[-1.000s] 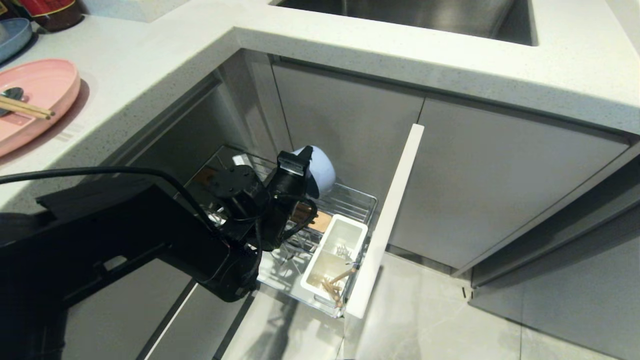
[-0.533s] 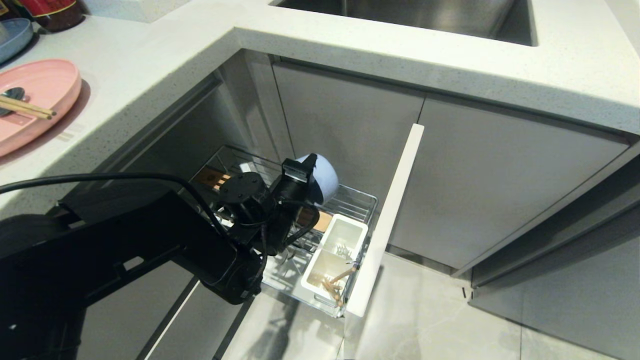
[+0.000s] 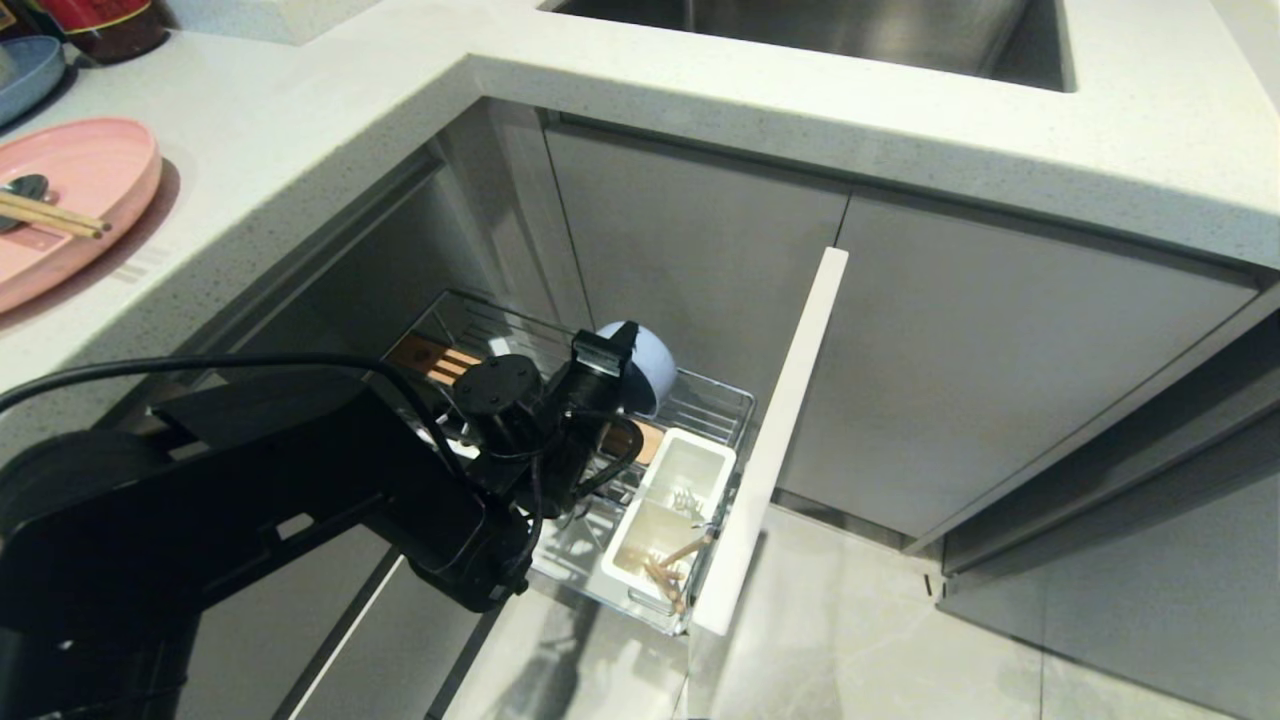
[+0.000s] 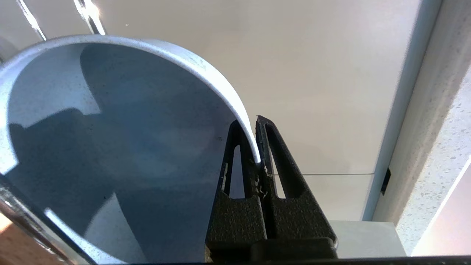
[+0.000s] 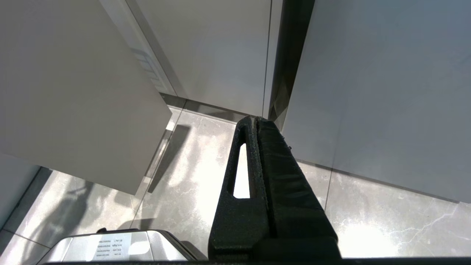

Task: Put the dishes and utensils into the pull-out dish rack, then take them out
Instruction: Pick up the bowl and place it in the cupboard, then pick up the chopsticks and place it in the cupboard

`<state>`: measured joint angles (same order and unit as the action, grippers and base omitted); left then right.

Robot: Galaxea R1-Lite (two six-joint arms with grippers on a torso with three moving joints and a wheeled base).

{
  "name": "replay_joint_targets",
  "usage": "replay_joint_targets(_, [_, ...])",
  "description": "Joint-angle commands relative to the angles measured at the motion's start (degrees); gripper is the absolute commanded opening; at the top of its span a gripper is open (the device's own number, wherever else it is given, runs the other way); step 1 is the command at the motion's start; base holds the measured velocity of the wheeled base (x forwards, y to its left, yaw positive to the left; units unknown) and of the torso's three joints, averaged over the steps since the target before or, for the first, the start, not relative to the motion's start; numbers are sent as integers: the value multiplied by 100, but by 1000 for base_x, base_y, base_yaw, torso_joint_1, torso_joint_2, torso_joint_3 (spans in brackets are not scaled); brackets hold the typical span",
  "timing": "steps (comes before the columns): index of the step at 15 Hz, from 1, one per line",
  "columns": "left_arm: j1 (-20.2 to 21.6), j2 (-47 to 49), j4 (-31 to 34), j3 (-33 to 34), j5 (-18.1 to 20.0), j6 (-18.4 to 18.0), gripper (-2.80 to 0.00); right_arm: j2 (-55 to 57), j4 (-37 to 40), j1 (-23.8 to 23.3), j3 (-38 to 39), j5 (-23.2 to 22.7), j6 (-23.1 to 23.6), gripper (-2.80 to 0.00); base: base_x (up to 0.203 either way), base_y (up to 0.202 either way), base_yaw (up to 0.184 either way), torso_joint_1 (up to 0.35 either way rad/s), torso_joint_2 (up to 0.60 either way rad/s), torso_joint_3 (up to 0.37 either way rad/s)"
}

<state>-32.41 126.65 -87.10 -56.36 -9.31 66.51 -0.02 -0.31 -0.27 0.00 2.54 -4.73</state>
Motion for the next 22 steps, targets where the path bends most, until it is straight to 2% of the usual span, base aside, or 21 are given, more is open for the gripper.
replay_joint_targets(1, [-2, 22, -56, -7, -5, 37, -280, -24, -4, 0, 0, 1, -2, -280, 0, 0, 0, 0, 0, 0])
replay_joint_targets(4, [-2, 18, -56, -7, 0, 37, -280, -24, -4, 0, 0, 1, -2, -280, 0, 0, 0, 0, 0, 0])
replay_joint_targets(5, [-2, -1, -56, -7, 0, 39, 0, -24, -4, 0, 0, 1, -2, -280, 0, 0, 0, 0, 0, 0])
replay_joint_targets(11, [-19, -126, -56, 14, -31, 33, 0, -24, -4, 0, 0, 1, -2, -280, 0, 0, 0, 0, 0, 0])
replay_joint_targets(17, [-85, -580, -56, 308, -62, 4, 0, -24, -4, 0, 0, 1, -2, -280, 0, 0, 0, 0, 0, 0])
replay_joint_targets(19, [-142, -724, 186, 348, -87, -6, 0, -24, -4, 0, 0, 1, -2, -280, 0, 0, 0, 0, 0, 0])
replay_joint_targets(22, [-158, -1072, 860, 502, -347, -15, 0, -24, -4, 0, 0, 1, -2, -280, 0, 0, 0, 0, 0, 0])
